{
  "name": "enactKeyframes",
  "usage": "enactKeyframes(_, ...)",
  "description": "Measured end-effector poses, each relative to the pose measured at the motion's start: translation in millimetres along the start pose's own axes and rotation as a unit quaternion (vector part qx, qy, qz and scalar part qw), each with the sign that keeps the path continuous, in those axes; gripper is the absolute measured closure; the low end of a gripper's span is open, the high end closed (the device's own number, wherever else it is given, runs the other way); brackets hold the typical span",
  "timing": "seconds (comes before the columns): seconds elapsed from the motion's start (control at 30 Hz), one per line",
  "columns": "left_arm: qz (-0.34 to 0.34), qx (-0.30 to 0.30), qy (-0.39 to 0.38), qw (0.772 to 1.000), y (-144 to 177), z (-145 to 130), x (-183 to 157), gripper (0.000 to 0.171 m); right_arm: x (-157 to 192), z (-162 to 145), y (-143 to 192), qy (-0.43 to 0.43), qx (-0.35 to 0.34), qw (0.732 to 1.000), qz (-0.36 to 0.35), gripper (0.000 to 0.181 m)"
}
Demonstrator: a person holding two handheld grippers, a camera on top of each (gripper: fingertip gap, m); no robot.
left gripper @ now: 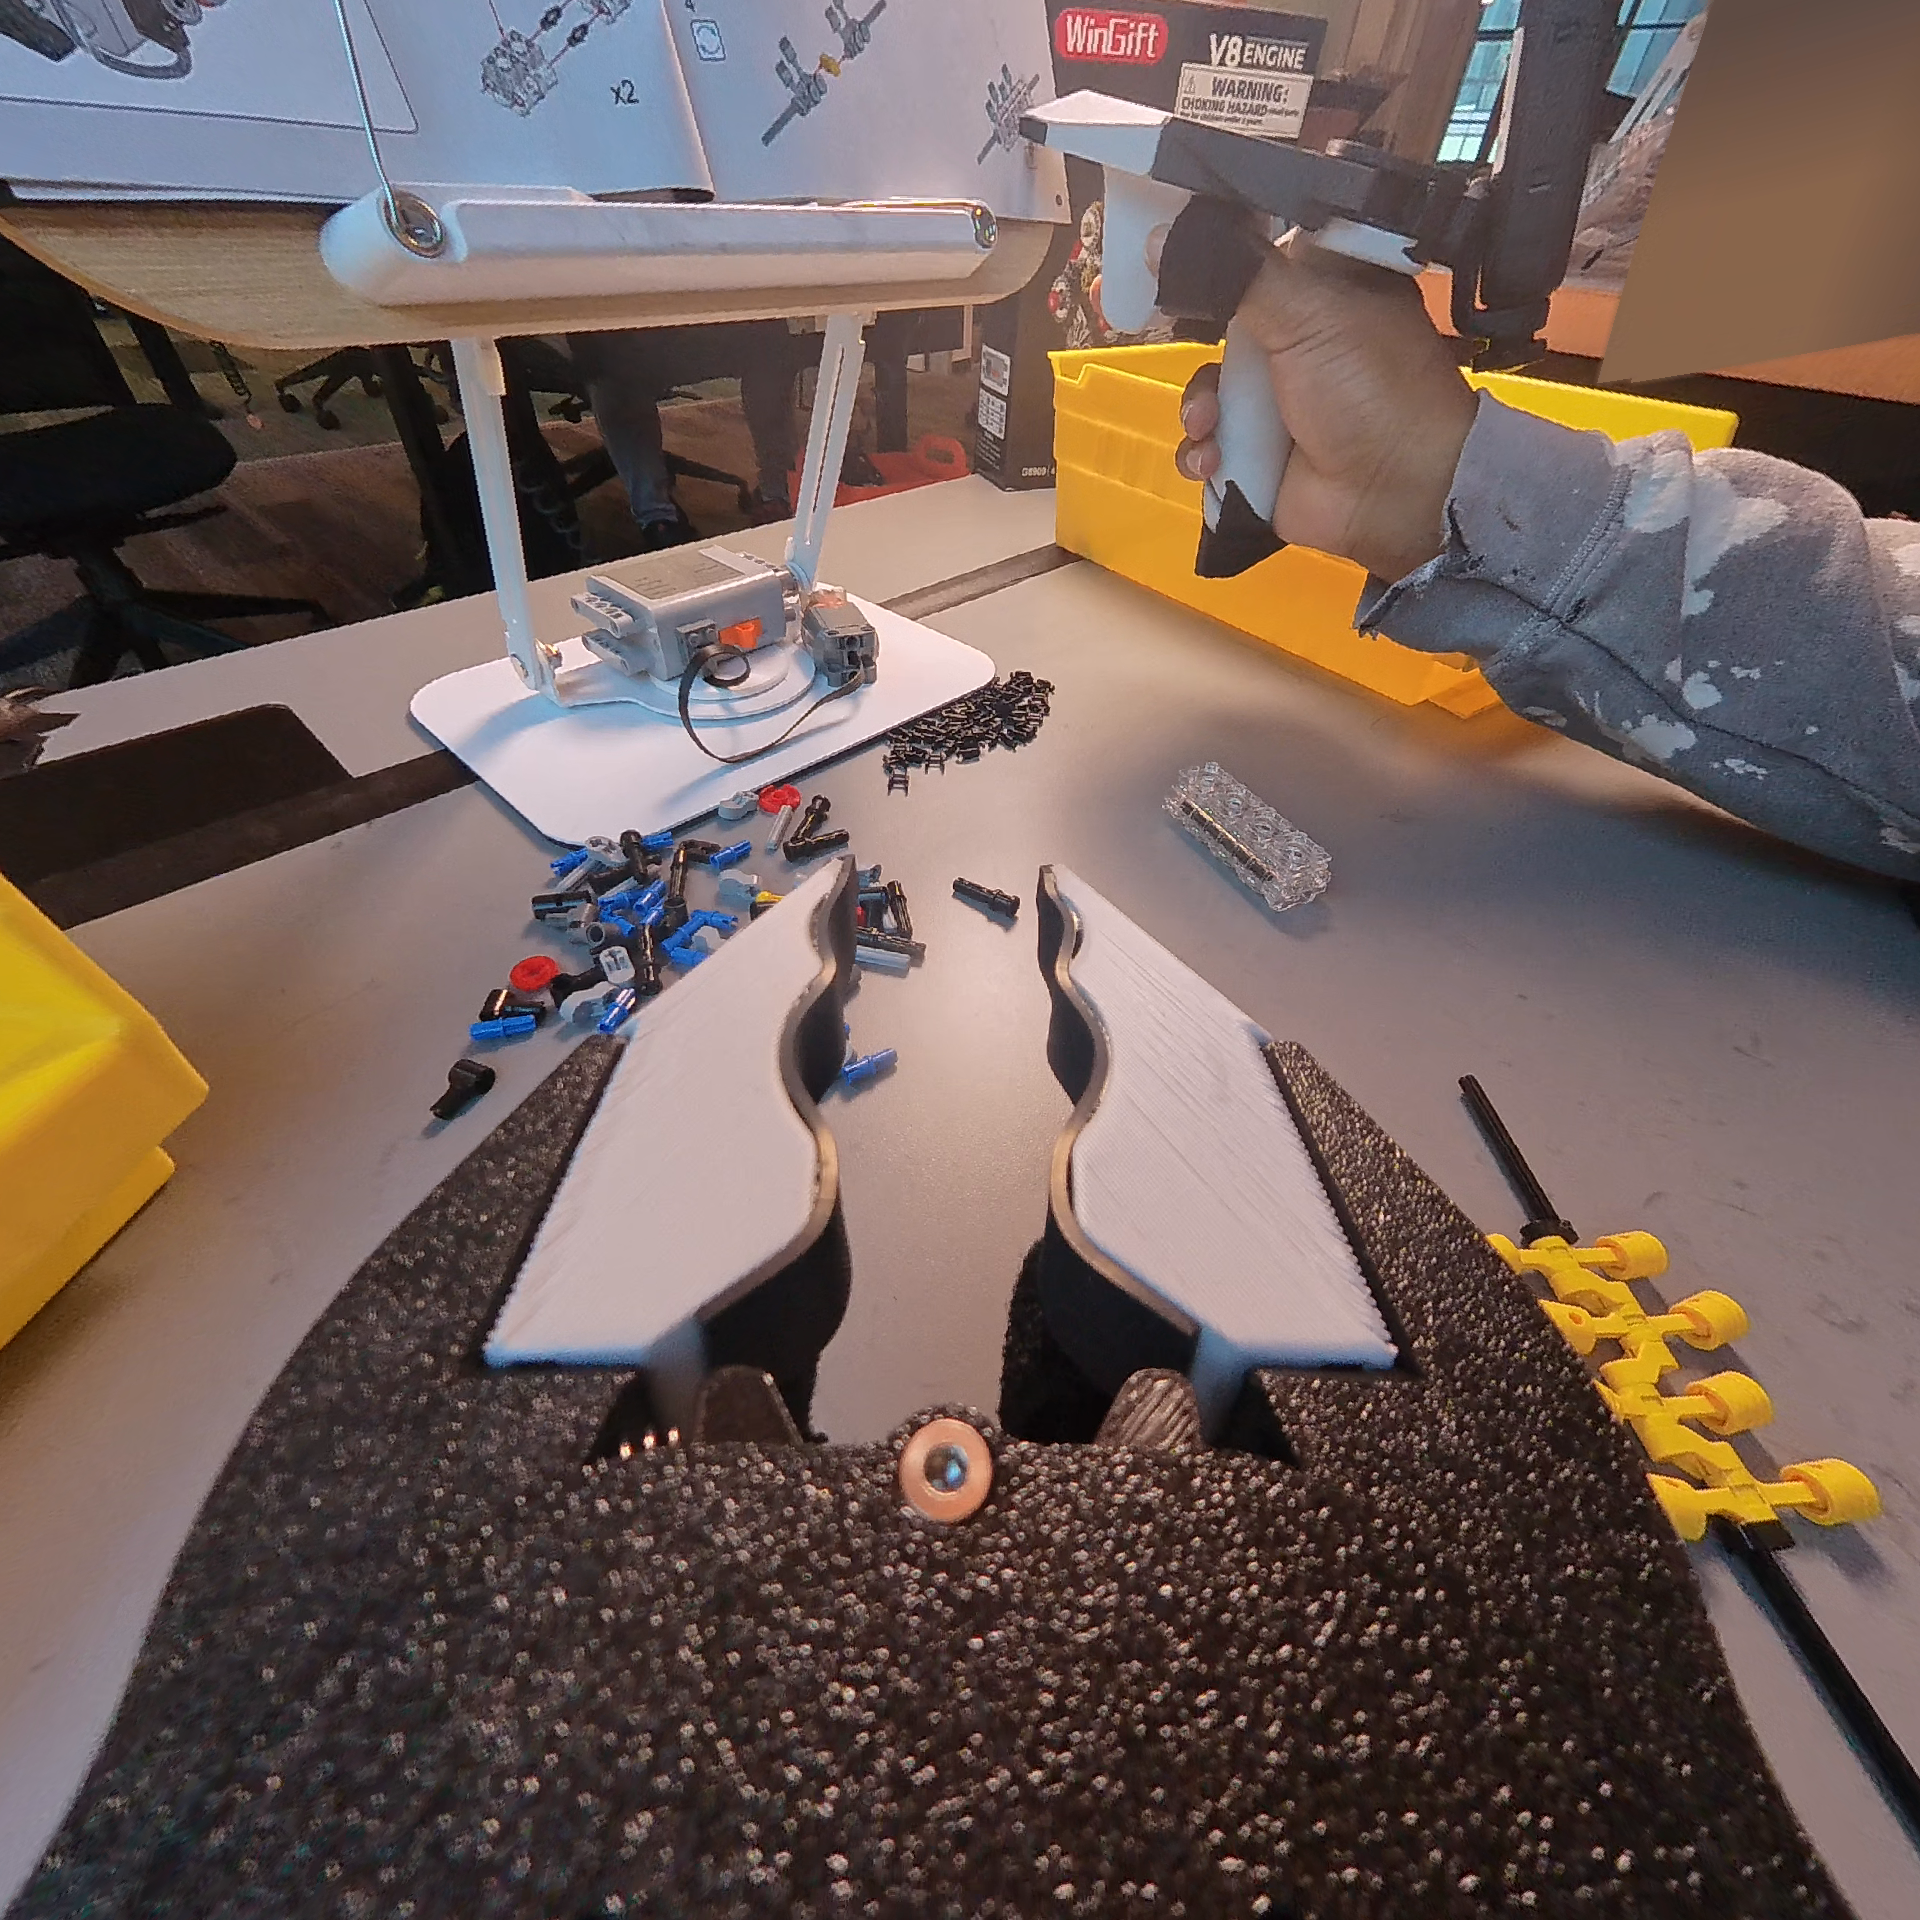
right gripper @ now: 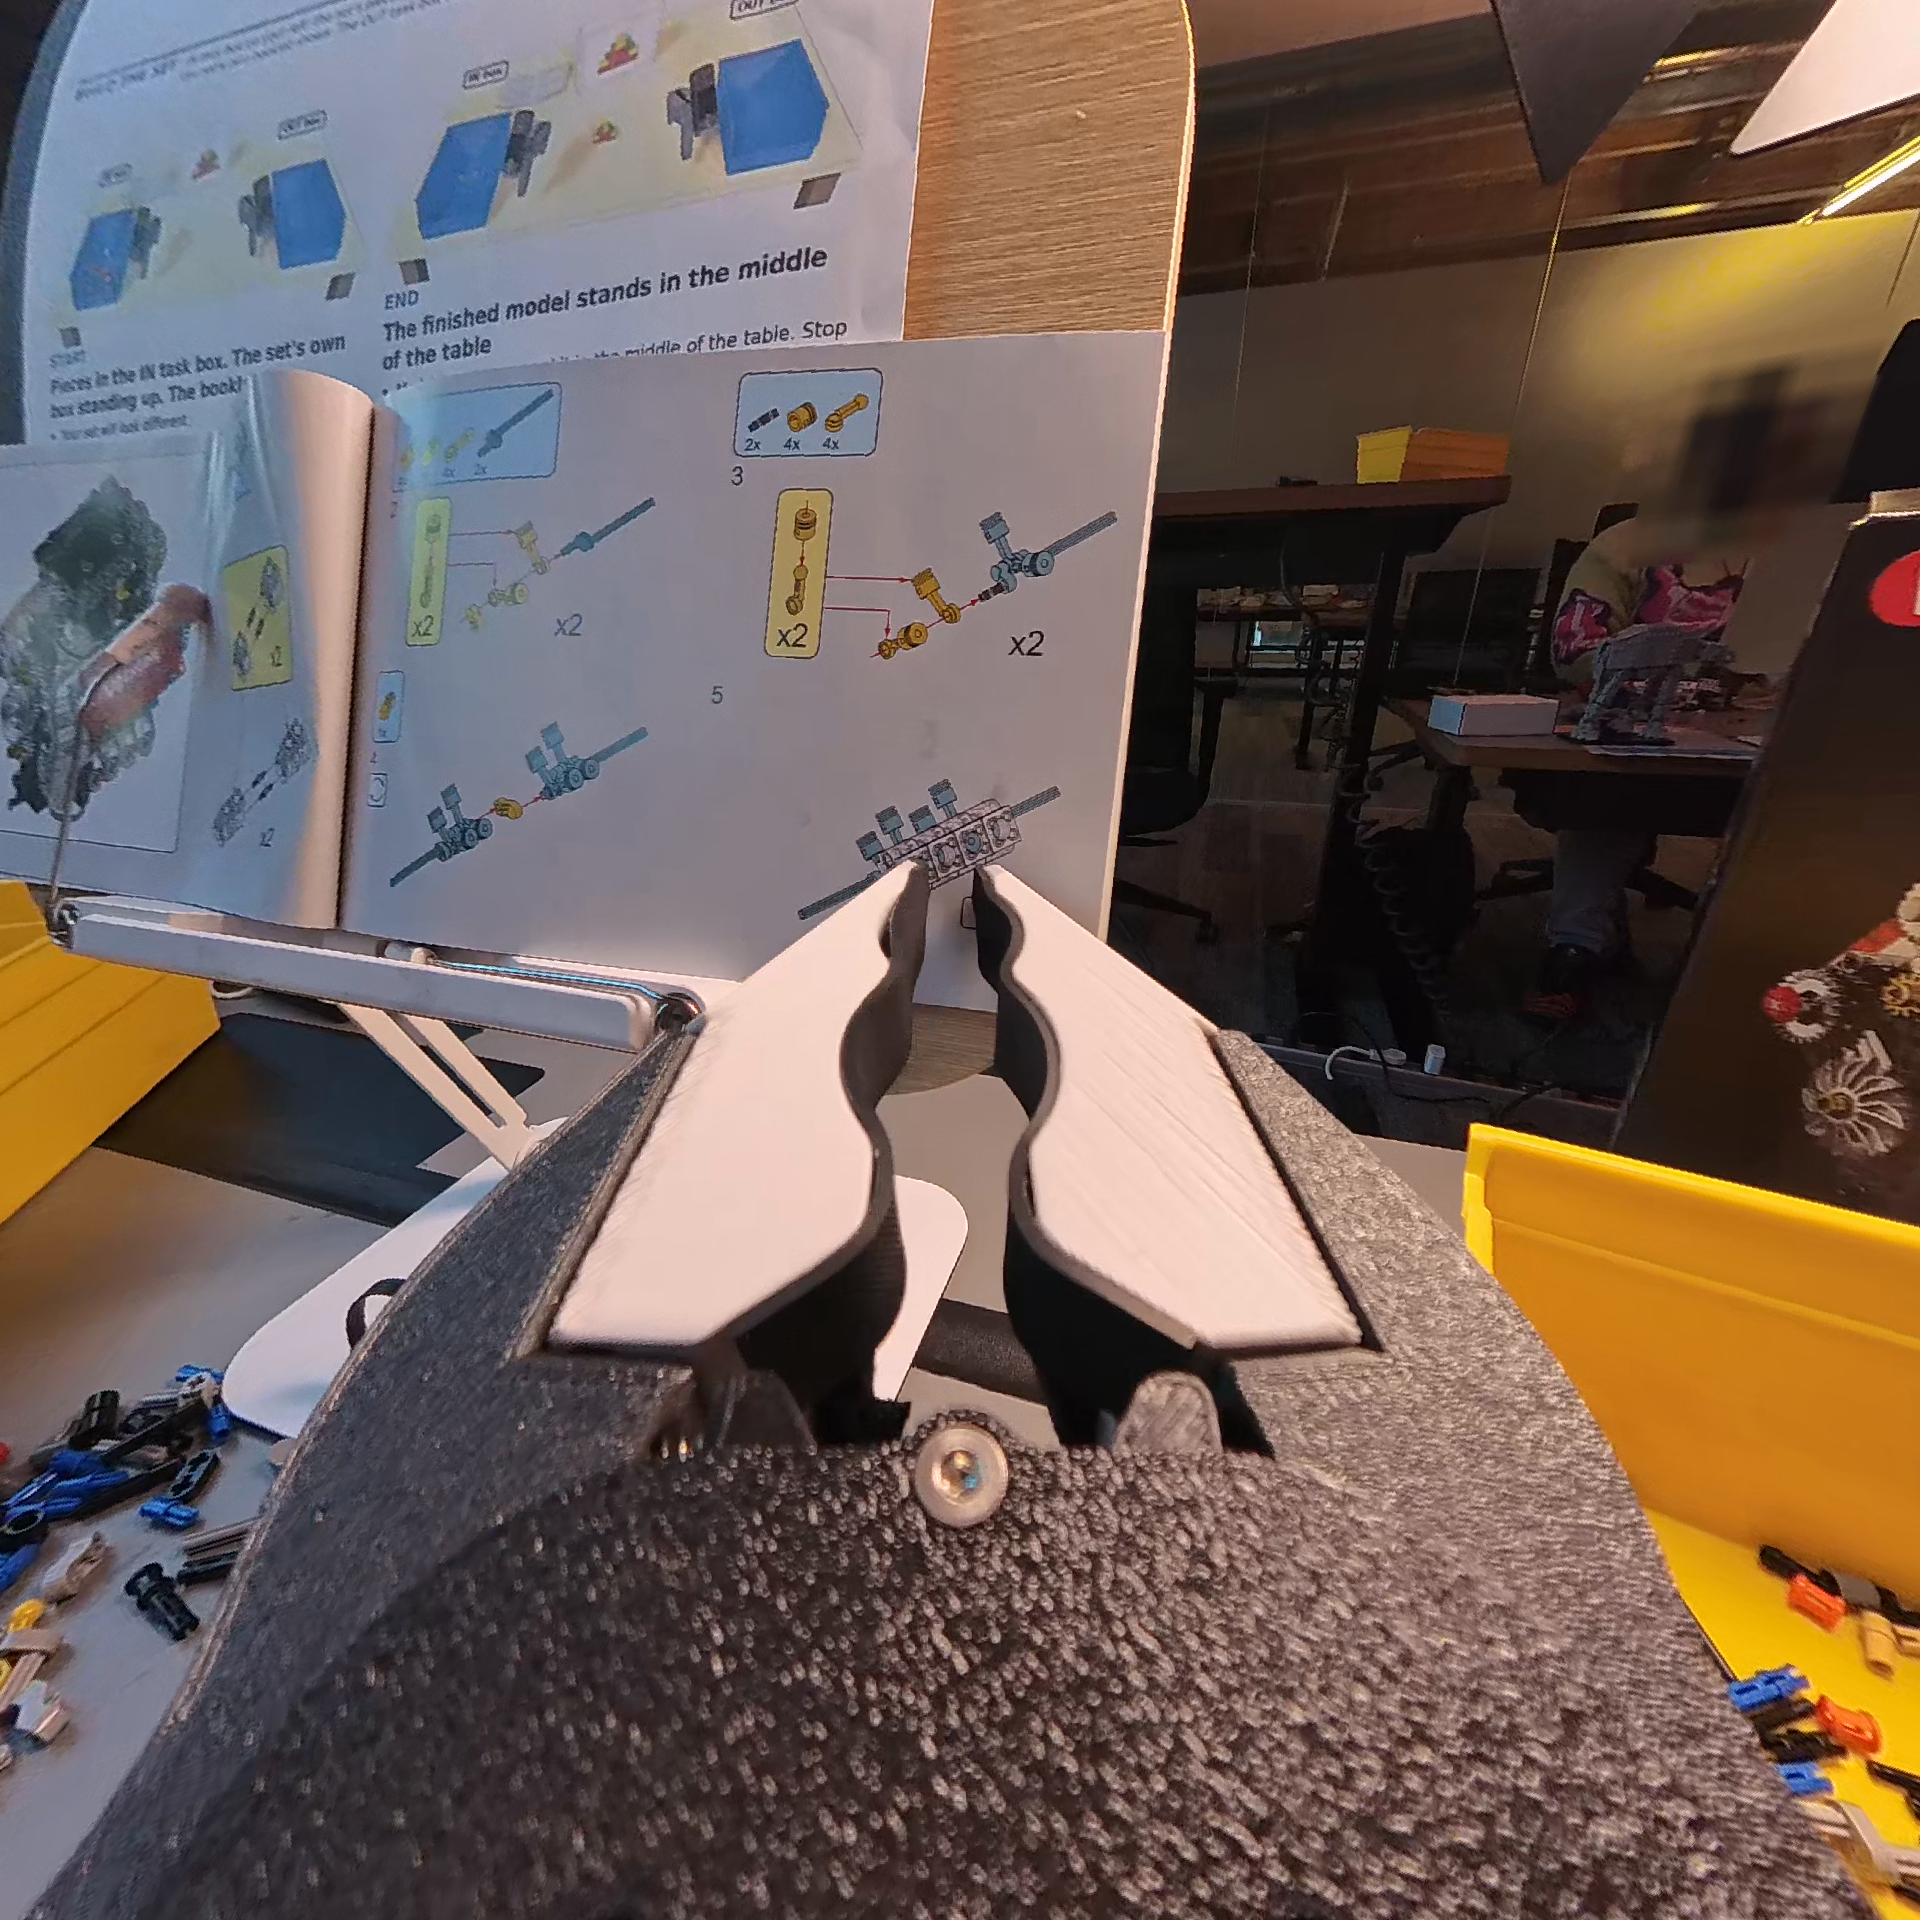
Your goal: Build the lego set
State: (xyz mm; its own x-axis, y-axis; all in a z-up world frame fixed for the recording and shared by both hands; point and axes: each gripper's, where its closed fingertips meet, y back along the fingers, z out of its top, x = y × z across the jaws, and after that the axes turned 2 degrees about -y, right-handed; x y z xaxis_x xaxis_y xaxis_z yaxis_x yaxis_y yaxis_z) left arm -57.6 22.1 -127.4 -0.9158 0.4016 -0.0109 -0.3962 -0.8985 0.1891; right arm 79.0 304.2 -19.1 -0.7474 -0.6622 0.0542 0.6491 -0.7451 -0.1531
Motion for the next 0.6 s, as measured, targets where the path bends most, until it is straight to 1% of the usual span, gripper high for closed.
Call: enactKeyframes(0.6,0.0,0.003,0.002,1.0,-0.7,-1.2,0.9,0.138,6.6,-1.2,0.3,0.016,0.0,1.0,0.009,0.164)
